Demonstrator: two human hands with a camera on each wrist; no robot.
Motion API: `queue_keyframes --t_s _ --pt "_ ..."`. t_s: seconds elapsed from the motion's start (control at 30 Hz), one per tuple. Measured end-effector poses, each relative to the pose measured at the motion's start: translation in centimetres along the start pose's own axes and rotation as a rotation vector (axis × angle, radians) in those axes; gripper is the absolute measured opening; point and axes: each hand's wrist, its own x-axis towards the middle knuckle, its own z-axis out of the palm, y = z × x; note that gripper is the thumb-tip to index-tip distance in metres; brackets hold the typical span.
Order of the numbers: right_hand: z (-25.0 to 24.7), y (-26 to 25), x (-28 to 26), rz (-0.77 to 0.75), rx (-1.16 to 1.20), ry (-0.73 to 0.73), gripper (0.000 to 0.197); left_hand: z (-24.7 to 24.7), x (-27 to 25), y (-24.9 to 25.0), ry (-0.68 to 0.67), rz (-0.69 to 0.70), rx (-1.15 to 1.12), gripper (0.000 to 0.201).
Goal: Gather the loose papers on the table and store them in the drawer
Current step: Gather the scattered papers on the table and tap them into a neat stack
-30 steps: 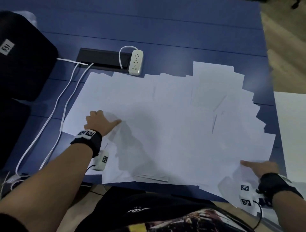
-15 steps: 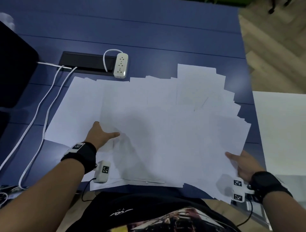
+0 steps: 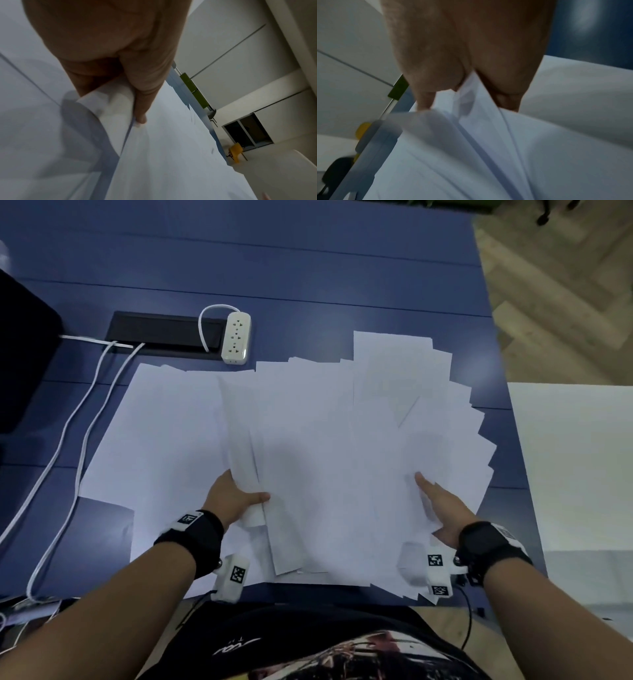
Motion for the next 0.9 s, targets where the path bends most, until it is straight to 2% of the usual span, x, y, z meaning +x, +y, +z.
queue_keyframes --t_s 0.03,0.1,0.23,0.33,0.47,0.57,0.7,0.83,0.9 --pt "0.4 -0.3 0.0 -0.012 -0.047 -0.036 0.084 0.4 -0.1 0.0 0.001 -0.018 -0.009 0.053" --pt "1.2 -0.6 0.1 -0.045 -0.094 -0.083 0.065 0.9 -0.3 -0.1 -0.048 -0.065 -0.051 0.046" --pt "1.5 -1.0 0.2 0.055 -0.127 -0.12 0.043 0.6 -0.7 -0.3 -0.211 -0.105 -0.05 0.053" --pt "1.0 -1.6 -0.2 0.078 -0.079 -0.123 0.029 -1.2 -0.7 -0.7 -0.271 -0.12 -0.022 0.059" --pt "0.4 -1.1 0.8 0.092 -0.018 -0.074 0.042 -2.6 -1.0 -0.5 -0.363 -0.153 0.02 0.056" --pt "1.8 -0.2 1.1 0.143 -0.062 -0.119 0.033 -1.5 -1.5 0.3 -0.381 -0.134 -0.061 0.056" --pt "3.4 1.0 0.5 0.201 -0.139 -0.243 0.037 1.4 -1.8 0.7 -0.397 -0.124 -0.105 0.054" --pt "4.3 0.6 -0.6 0.142 -0.016 -0.231 0.02 3.5 -2.3 1.0 -0.417 -0.106 0.034 0.052" --pt "4.9 0.9 0.0 0.076 -0.039 -0.219 0.032 3.9 -2.2 0.8 -0.37 -0.094 0.15 0.049"
